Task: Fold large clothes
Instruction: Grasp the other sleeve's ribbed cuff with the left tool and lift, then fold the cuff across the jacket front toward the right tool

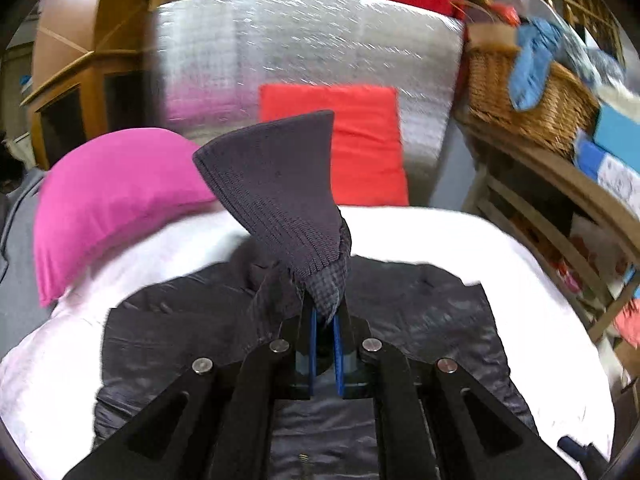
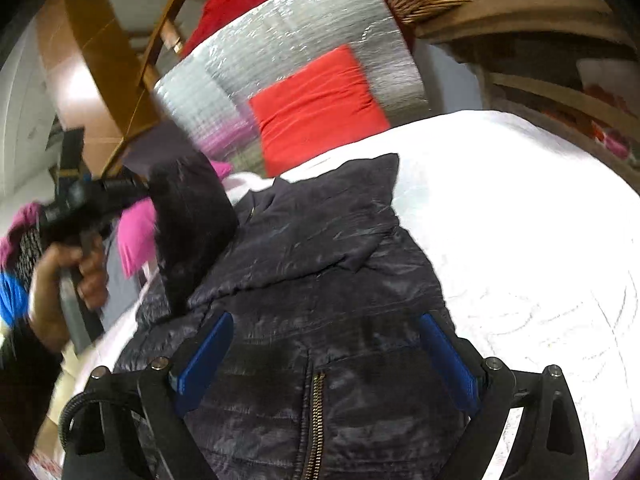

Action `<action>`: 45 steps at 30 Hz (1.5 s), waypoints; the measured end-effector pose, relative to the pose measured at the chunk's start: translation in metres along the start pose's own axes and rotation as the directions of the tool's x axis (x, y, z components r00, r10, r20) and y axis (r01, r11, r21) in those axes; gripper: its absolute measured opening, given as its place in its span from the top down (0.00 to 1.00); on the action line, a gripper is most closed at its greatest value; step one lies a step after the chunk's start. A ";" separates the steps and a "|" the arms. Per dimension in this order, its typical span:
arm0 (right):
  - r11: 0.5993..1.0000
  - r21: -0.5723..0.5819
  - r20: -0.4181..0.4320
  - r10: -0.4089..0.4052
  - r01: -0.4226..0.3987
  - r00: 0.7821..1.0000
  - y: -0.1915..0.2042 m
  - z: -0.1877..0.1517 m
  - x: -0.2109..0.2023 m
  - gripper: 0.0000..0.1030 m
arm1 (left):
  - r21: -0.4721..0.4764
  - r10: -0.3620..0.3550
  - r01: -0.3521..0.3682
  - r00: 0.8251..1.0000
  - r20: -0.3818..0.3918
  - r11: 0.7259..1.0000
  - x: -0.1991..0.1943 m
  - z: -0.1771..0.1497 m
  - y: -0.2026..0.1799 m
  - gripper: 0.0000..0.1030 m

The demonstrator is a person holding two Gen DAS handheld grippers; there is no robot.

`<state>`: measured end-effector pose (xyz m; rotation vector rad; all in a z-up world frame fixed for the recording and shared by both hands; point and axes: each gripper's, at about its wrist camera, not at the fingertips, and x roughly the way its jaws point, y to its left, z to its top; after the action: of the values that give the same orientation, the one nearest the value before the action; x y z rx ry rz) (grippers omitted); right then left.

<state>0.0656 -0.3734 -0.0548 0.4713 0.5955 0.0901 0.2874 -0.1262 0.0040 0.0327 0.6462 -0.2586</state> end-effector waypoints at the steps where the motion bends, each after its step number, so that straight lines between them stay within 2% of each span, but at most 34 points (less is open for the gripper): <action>1: 1.000 0.011 0.013 0.006 -0.006 1.000 -0.003 0.001 -0.002 0.07 | 0.012 -0.007 0.007 1.000 -0.012 1.000 0.006 0.001 -0.007 0.93; 7: 0.992 0.105 0.030 0.063 -0.066 0.998 -0.024 0.000 -0.006 0.07 | 0.065 -0.016 0.023 0.993 -0.113 0.998 0.027 -0.026 -0.045 0.93; 13: 0.989 0.118 0.041 0.089 -0.093 0.995 -0.027 0.000 -0.011 0.07 | 0.107 -0.016 0.040 0.977 -0.210 0.993 0.049 -0.042 -0.070 0.89; 16: 0.988 0.119 0.040 0.090 -0.095 0.995 -0.027 -0.001 -0.011 0.07 | 0.136 -0.010 0.046 0.968 -0.250 0.990 0.054 -0.047 -0.079 0.78; 18: 0.988 0.119 0.039 0.091 -0.095 0.995 -0.027 -0.001 -0.010 0.07 | 0.154 -0.010 0.053 0.963 -0.268 0.987 0.052 -0.051 -0.081 0.65; 23: 0.989 0.120 0.029 0.080 -0.083 0.996 -0.028 -0.002 -0.008 0.07 | 0.175 -0.030 0.078 0.964 -0.263 0.981 0.037 -0.053 -0.078 0.44; 26: 0.990 0.117 0.031 0.072 -0.075 0.997 -0.029 -0.002 -0.009 0.07 | 0.169 -0.052 0.093 0.970 -0.237 0.981 0.021 -0.056 -0.069 0.38; 29: 0.988 0.134 0.010 0.071 -0.071 0.997 -0.029 0.000 -0.009 0.07 | 0.134 -0.074 0.107 0.970 -0.230 0.985 0.006 -0.062 -0.046 0.37; 32: 0.980 0.168 -0.021 0.107 -0.102 0.994 -0.025 0.006 -0.009 0.07 | 0.074 -0.075 0.090 0.979 -0.189 0.993 -0.017 -0.075 -0.003 0.36; 35: 0.960 0.206 -0.064 0.208 -0.191 0.976 -0.008 0.019 0.000 0.07 | 0.008 -0.008 0.009 0.989 -0.149 1.000 -0.031 -0.090 0.040 0.36; 36: 0.951 0.223 -0.076 0.234 -0.213 0.969 -0.003 0.025 0.007 0.07 | -0.044 0.015 -0.022 0.990 -0.141 0.999 -0.036 -0.097 0.062 0.36; 39: 0.914 0.309 -0.096 0.304 -0.263 0.948 0.007 0.048 0.040 0.07 | -0.166 0.039 -0.061 0.990 -0.137 0.984 -0.046 -0.112 0.106 0.36; 42: 0.873 0.428 -0.136 0.320 -0.236 0.938 0.005 0.065 0.088 0.07 | -0.265 0.048 -0.081 0.991 -0.128 0.961 -0.056 -0.128 0.148 0.36; 45: 0.869 0.471 -0.180 0.261 -0.149 0.948 0.002 0.072 0.125 0.12 | -0.308 0.061 -0.099 0.989 -0.131 0.946 -0.060 -0.138 0.178 0.36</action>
<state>0.2096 -0.3736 -0.0668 0.9916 0.8063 0.2177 0.2037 0.0745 -0.0789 -0.2329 0.7985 -0.0729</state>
